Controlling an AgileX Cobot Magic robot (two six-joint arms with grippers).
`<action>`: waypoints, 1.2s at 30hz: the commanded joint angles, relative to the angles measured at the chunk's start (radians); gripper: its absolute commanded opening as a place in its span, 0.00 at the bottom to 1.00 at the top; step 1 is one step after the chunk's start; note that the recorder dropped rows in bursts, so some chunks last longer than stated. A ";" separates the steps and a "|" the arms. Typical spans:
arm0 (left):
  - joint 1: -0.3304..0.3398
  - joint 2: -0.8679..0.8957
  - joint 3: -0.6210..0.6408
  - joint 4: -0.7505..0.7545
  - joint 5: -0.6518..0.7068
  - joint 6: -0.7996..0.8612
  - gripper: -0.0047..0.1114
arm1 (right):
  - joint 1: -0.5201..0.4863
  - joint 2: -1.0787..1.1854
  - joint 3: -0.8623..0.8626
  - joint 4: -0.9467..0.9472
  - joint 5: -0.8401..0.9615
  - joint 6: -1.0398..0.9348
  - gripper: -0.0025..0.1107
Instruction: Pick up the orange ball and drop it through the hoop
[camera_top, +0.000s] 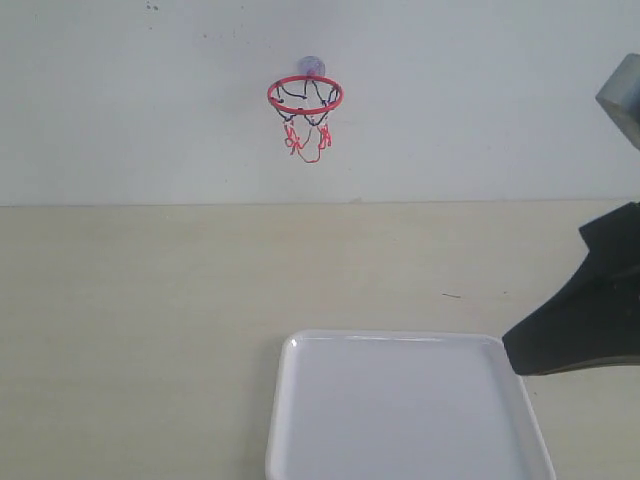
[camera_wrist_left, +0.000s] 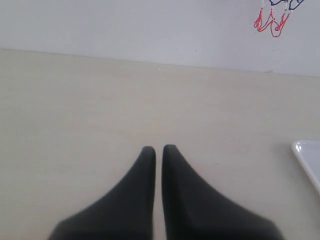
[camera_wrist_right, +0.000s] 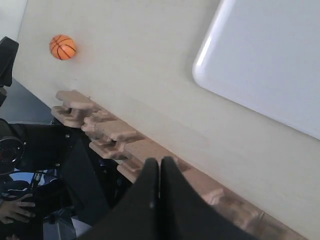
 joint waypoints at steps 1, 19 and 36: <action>0.003 -0.004 0.003 0.003 -0.003 -0.008 0.08 | 0.001 -0.005 0.004 0.008 0.003 0.001 0.02; 0.003 -0.004 0.003 0.003 -0.003 -0.008 0.08 | 0.001 -0.241 0.346 0.053 -0.531 -0.053 0.02; 0.003 -0.004 0.003 0.003 -0.003 -0.008 0.08 | 0.001 -0.708 0.554 0.049 -0.855 -0.085 0.02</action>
